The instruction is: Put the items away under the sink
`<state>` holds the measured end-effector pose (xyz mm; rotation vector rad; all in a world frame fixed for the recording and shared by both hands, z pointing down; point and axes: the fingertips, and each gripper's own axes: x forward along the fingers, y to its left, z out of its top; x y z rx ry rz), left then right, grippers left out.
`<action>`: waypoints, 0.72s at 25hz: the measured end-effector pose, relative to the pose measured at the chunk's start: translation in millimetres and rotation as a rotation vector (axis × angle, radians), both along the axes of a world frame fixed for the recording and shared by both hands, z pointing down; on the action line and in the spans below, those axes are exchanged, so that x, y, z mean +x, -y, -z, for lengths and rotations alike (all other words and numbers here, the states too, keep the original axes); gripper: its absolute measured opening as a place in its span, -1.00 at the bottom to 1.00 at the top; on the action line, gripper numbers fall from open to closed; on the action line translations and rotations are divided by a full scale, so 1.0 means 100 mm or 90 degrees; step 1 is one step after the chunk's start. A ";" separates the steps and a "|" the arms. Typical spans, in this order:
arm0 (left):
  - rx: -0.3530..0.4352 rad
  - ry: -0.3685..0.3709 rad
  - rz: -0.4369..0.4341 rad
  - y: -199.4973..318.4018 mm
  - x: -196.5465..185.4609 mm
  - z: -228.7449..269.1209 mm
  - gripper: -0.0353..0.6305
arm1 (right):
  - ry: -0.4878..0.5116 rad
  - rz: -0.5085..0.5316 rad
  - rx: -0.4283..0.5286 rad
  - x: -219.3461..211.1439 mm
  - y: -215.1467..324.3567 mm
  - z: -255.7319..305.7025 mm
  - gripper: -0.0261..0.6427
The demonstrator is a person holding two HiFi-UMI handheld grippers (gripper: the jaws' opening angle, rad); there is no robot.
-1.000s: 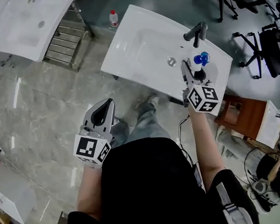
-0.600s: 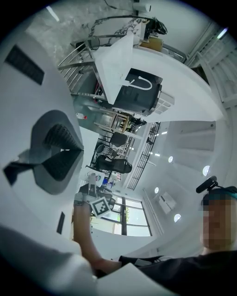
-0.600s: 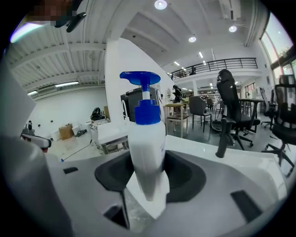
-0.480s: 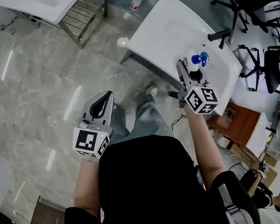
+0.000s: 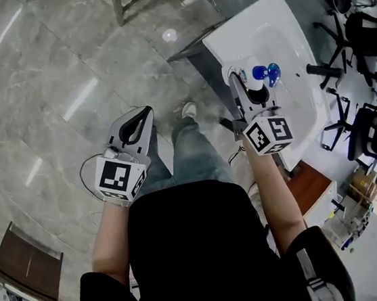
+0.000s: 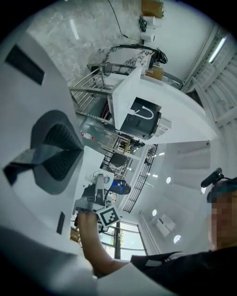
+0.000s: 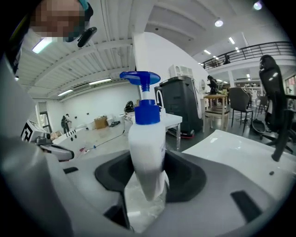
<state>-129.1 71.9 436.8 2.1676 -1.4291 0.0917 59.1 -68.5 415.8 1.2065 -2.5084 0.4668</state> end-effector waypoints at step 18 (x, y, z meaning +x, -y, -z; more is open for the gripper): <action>-0.077 -0.001 0.177 -0.52 -0.16 -1.30 -0.82 | -0.049 0.282 -0.091 -0.95 -0.71 -1.86 -0.31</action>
